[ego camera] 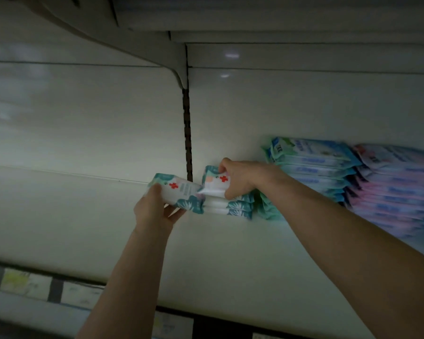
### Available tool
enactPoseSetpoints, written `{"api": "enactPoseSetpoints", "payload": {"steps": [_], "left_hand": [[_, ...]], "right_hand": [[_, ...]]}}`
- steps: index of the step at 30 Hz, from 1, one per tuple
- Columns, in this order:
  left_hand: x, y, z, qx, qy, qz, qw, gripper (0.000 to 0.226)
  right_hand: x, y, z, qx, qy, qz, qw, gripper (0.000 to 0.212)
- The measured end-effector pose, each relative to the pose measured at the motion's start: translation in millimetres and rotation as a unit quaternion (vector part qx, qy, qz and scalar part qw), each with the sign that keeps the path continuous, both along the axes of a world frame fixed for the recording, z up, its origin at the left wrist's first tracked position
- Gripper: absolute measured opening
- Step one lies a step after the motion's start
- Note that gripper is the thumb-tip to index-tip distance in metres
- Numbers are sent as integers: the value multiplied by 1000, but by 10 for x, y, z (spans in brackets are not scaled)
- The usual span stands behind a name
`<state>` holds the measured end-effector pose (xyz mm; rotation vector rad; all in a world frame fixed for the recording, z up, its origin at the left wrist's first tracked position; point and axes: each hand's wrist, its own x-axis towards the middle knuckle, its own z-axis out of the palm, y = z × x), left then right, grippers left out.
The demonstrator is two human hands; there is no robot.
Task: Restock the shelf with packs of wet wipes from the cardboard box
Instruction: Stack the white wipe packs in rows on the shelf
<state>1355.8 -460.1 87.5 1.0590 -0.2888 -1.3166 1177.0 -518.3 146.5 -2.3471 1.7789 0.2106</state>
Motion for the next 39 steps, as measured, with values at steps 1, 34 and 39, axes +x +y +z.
{"api": "enactPoseSetpoints", "payload": {"steps": [1, 34, 39], "left_hand": [[-1, -5, -8, 4, -4, 10, 1000, 24], [-471, -557, 228, 53, -258, -137, 955, 10], [-445, -739, 132, 59, -419, -144, 895, 14]], "right_hand": [[9, -20, -20, 1, 2, 2, 1000, 75], [-26, -25, 79, -79, 7, 37, 996, 72], [21, -78, -53, -163, 105, 72, 978, 66]]}}
